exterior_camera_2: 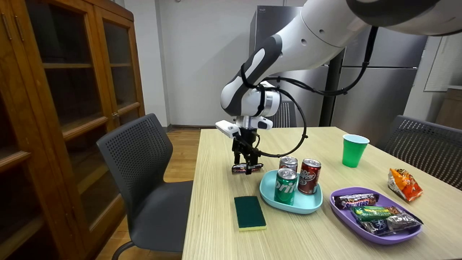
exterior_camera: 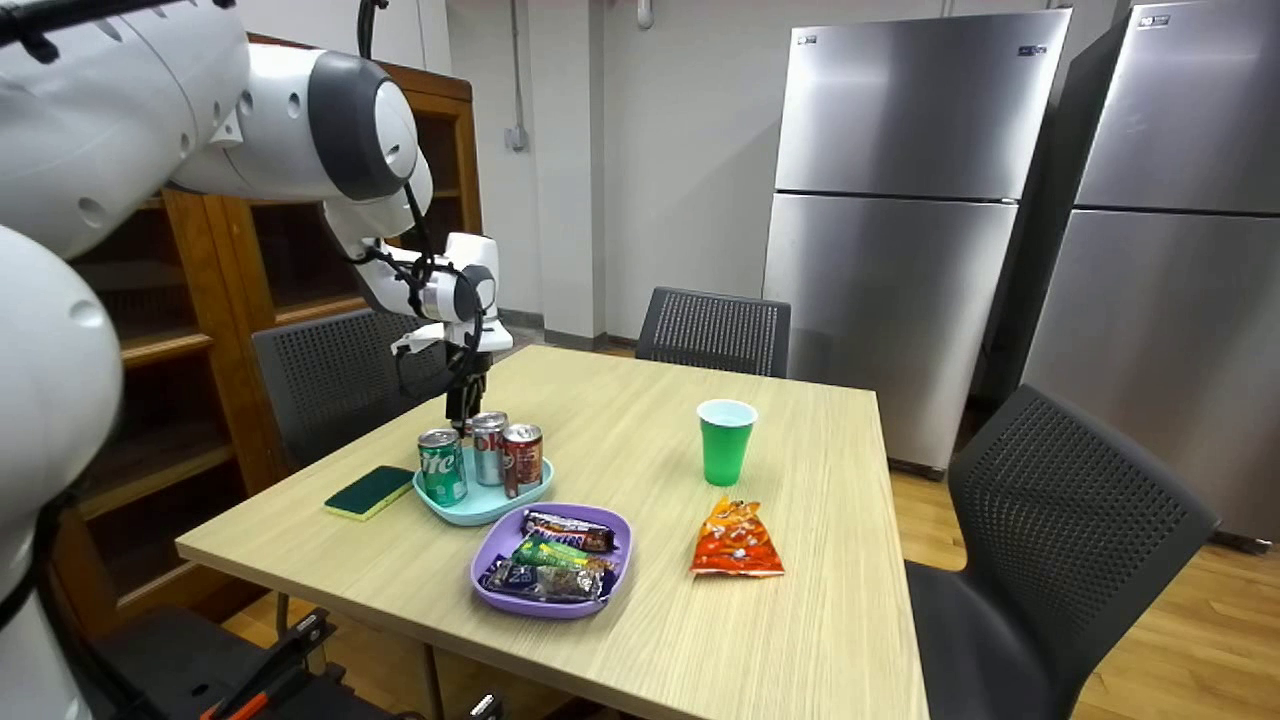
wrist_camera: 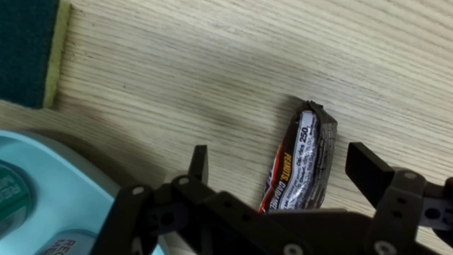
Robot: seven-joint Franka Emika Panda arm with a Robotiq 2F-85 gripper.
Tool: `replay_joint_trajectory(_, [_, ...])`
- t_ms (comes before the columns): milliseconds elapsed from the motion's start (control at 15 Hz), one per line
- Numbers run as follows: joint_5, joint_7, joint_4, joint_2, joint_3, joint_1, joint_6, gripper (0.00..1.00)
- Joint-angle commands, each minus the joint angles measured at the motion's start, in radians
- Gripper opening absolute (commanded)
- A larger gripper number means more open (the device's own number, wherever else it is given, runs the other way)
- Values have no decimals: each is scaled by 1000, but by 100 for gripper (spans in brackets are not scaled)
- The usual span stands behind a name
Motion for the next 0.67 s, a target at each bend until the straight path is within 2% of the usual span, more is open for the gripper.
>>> replay_joint_trajectory(0, [-15,49,58,27,-5,10,-26,100])
replay_joint_trajectory(67, [-17,49,60,28,-5,10,-24,75])
replay_joint_trajectory(200, [-19,52,65,30,-5,12,-25,66])
replay_joint_trajectory(600, [-20,59,77,37,-6,15,-26,18])
